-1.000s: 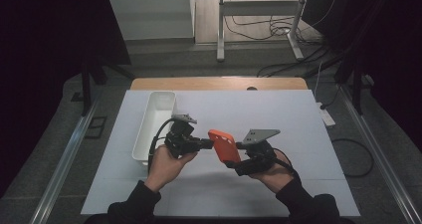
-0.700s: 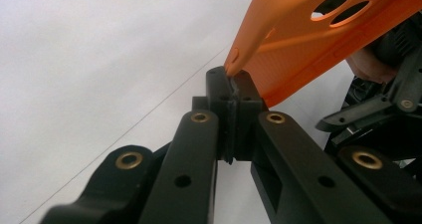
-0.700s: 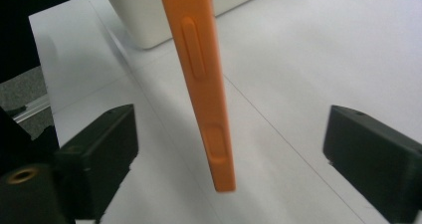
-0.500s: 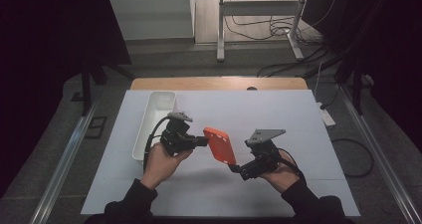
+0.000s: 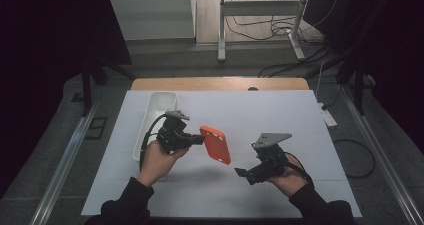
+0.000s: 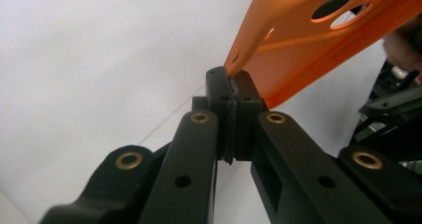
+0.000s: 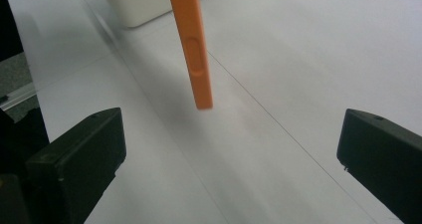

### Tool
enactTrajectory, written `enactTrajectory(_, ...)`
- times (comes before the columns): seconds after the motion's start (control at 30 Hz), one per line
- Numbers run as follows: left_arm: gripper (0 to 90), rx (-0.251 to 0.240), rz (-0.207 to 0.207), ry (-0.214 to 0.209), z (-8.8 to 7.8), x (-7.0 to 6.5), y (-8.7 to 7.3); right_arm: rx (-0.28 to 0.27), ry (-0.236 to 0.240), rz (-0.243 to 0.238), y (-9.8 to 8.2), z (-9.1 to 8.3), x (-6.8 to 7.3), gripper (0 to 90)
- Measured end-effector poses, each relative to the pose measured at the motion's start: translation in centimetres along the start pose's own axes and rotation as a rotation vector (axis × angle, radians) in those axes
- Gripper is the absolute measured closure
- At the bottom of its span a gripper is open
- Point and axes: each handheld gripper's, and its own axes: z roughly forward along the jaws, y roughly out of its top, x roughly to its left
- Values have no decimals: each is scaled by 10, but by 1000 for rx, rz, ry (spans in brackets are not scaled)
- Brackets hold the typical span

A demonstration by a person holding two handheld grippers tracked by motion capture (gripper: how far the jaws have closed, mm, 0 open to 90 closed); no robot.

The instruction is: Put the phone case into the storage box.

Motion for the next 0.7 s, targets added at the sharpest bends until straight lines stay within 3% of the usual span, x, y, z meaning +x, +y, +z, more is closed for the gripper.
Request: enactTrajectory(0.7,892,4,-59,47,-16,22,2,14,-50,36,-22,-26,-5,0)
